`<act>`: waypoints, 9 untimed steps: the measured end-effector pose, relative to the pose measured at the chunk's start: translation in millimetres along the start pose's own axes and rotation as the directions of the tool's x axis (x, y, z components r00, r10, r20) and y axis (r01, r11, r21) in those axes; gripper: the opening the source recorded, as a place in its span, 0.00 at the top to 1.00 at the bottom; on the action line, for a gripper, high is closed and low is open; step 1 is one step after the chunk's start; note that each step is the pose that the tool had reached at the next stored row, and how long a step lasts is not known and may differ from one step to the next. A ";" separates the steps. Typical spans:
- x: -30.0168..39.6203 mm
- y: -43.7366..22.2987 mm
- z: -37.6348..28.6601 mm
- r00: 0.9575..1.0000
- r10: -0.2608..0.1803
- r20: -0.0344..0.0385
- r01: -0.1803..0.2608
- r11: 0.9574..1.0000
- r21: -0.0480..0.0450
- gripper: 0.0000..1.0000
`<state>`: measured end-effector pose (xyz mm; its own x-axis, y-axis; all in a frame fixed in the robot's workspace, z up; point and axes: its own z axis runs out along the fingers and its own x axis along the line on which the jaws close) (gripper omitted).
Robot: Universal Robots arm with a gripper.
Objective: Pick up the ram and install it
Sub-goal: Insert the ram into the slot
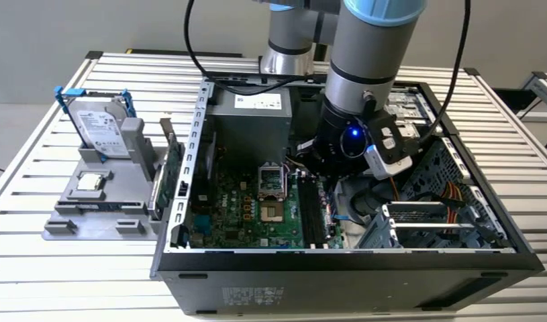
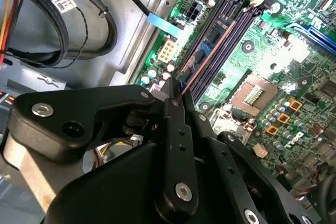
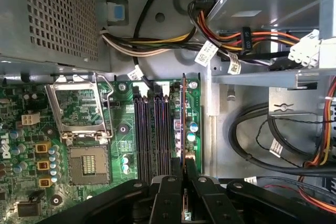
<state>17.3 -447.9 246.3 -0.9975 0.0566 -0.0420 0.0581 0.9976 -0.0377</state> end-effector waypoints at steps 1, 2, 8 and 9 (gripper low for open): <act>0.0 0.0 0.0 1.000 0.000 0.000 0.000 1.000 0.000 1.00; 0.0 0.0 0.2 1.000 0.000 0.000 0.000 1.000 0.000 1.00; 0.1 -0.2 2.2 1.000 0.000 0.000 0.000 1.000 0.000 1.00; 0.2 -0.2 3.1 1.000 -0.001 0.000 0.001 1.000 0.000 1.00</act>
<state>17.3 -448.2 243.2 -0.9976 0.0557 -0.0420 0.0573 0.9977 -0.0373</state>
